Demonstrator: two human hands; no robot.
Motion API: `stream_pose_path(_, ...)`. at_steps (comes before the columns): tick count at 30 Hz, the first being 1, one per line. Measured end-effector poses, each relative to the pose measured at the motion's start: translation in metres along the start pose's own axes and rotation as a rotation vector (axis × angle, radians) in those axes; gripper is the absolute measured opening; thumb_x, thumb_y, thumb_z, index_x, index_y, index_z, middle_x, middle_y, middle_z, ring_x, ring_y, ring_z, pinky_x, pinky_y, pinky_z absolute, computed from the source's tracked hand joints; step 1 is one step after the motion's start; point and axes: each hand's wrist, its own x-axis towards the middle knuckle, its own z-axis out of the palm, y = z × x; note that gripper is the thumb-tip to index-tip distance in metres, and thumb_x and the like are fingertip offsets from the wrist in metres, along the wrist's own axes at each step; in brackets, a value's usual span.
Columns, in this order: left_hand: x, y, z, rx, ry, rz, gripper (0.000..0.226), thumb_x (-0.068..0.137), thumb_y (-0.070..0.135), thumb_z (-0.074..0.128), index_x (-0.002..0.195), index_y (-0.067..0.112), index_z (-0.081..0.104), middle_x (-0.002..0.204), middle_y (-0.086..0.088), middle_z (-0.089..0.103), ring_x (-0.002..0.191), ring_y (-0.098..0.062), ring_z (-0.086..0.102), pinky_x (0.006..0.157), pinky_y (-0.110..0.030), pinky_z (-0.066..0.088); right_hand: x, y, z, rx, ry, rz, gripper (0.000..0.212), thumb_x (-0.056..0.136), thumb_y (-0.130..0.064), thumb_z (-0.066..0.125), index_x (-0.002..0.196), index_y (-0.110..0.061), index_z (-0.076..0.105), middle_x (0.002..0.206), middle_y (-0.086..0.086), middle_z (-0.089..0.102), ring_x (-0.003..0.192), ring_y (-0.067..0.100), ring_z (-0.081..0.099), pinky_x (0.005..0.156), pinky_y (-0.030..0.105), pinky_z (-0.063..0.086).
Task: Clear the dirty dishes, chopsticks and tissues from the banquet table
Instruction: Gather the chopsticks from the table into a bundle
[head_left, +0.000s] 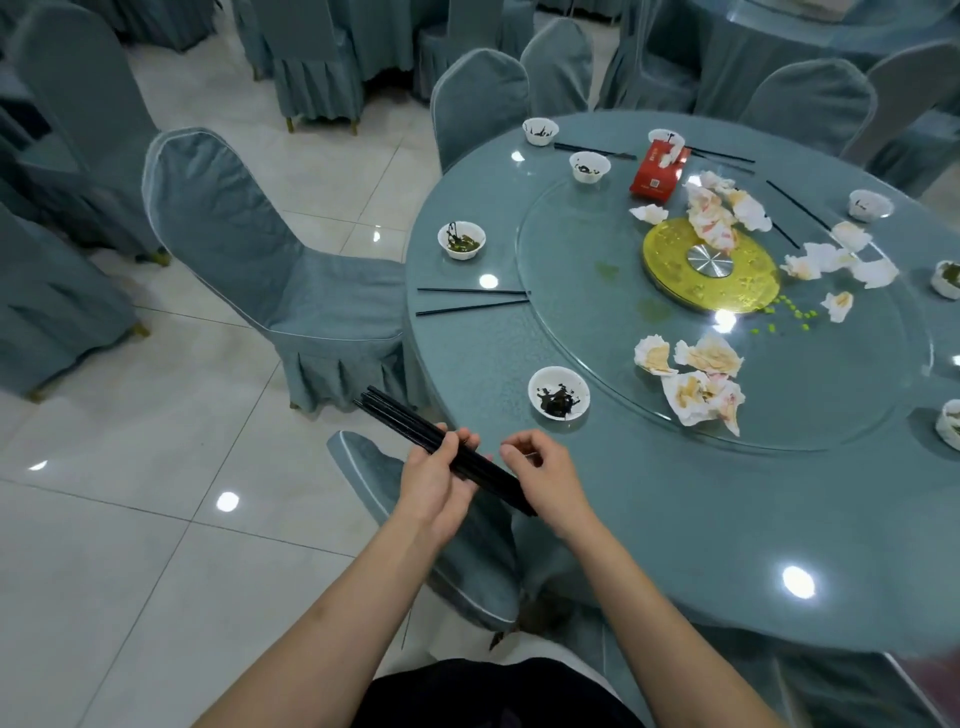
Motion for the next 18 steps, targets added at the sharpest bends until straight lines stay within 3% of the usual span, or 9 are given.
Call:
stream_pose_path(3, -0.010, 0.029, -0.021, -0.030, -0.026, 0.015, 0.014, 0.106, 0.002, 0.044, 0.111, 0.015, 0.047, 0.090, -0.007, 0.064, 0.085, -0.020, 0.064, 0.103, -0.055, 0.046, -0.008, -0.012, 0.038, 0.012, 0.047, -0.009, 0.011, 0.095, -0.013, 0.066, 0.090, -0.022, 0.069, 0.085, -0.008, 0.070, 0.072, 0.003, 0.058, 0.073, 0.019, 0.047)
stream_pose_path(7, -0.014, 0.072, -0.057, -0.020, -0.046, 0.024, 0.017, 0.108, 0.005, 0.043, 0.119, 0.018, 0.044, 0.092, -0.007, 0.061, 0.084, -0.018, 0.064, 0.110, -0.060, 0.043, -0.020, -0.030, 0.088, 0.120, 0.117, 0.015, 0.010, 0.096, -0.012, 0.063, 0.093, -0.019, 0.070, 0.086, -0.007, 0.070, 0.078, 0.005, 0.061, 0.078, 0.022, 0.050)
stream_pose_path(12, -0.019, 0.126, -0.100, -0.010, -0.060, 0.040, 0.014, 0.108, 0.006, 0.041, 0.116, 0.017, 0.044, 0.091, -0.007, 0.060, 0.086, -0.020, 0.062, 0.106, -0.058, 0.047, -0.027, -0.052, 0.153, 0.190, 0.123, 0.050, 0.011, 0.095, -0.012, 0.063, 0.096, -0.018, 0.071, 0.088, 0.002, 0.070, 0.079, 0.013, 0.061, 0.082, 0.035, 0.053)
stream_pose_path(15, -0.017, 0.157, -0.124, -0.012, -0.082, 0.043, 0.016, 0.107, 0.007, 0.044, 0.119, 0.017, 0.043, 0.093, -0.010, 0.058, 0.095, -0.027, 0.056, 0.100, -0.056, 0.050, -0.031, -0.066, 0.187, 0.174, 0.112, 0.030, 0.011, 0.095, -0.013, 0.063, 0.098, -0.021, 0.071, 0.090, 0.001, 0.071, 0.079, 0.011, 0.062, 0.083, 0.032, 0.053)
stream_pose_path(18, -0.017, 0.180, -0.136, -0.041, -0.049, 0.065, 0.016, 0.107, 0.004, 0.044, 0.116, 0.017, 0.042, 0.092, -0.008, 0.060, 0.088, -0.021, 0.062, 0.102, -0.054, 0.049, -0.030, -0.081, 0.212, 0.150, 0.096, 0.013, 0.012, 0.094, -0.012, 0.063, 0.100, -0.020, 0.070, 0.090, 0.000, 0.070, 0.081, 0.010, 0.063, 0.084, 0.031, 0.053)
